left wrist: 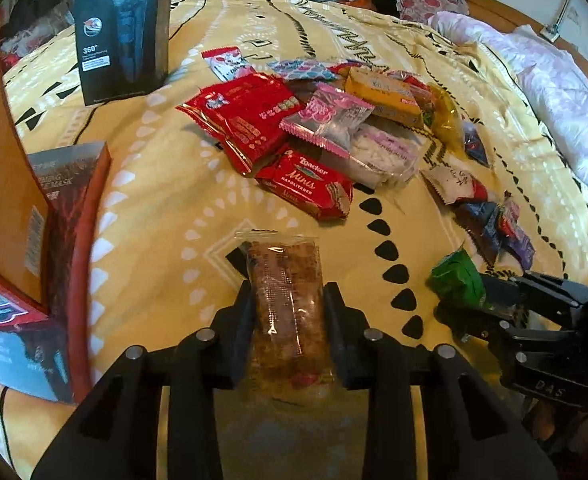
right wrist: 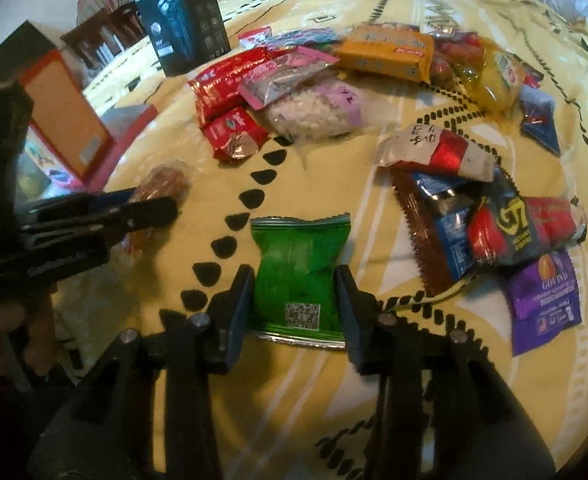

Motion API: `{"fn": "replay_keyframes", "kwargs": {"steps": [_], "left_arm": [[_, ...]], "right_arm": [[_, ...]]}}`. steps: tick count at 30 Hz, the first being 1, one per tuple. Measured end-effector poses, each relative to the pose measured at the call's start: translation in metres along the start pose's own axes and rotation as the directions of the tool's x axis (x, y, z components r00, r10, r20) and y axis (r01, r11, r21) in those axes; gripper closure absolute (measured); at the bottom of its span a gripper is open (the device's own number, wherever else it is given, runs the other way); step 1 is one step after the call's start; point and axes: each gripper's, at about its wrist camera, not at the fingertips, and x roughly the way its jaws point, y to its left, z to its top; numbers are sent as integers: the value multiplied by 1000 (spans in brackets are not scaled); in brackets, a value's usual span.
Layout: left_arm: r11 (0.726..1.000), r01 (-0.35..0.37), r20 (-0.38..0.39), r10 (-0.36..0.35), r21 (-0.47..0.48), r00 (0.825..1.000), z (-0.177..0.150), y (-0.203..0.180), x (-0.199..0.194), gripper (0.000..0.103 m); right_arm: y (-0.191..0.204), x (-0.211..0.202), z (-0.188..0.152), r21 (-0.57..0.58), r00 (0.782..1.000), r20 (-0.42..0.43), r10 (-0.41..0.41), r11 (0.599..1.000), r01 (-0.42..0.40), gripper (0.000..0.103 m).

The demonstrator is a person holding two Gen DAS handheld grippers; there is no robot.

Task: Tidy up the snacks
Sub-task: 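Carry both held packets up and over the clear glass bowl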

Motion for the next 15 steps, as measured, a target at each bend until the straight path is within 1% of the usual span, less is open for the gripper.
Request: {"fn": "replay_keyframes", "kwargs": {"steps": [4, 7, 10, 12, 15], "left_arm": [[1000, 0, 29, 0, 5, 1000, 9, -4, -26, 69], [1000, 1, 83, -3, 19, 997, 23, -10, -61, 69], [999, -7, 160, 1, 39, 987, 37, -13, -102, 69], [999, -14, 213, 6, 37, 977, 47, -10, -133, 69], [999, -43, 277, 38, 11, 960, 60, 6, -174, 69]], "right_arm": [[2, -18, 4, 21, 999, 40, 14, 1000, -15, 65], [12, -45, 20, 5, 994, 104, 17, 1000, -18, 65], [26, -72, 40, -20, 986, 166, 30, 999, -28, 65], [38, -92, 57, -41, 976, 214, 44, 999, -36, 65], [59, -116, 82, -77, 959, 274, 71, 996, -51, 65]]}}
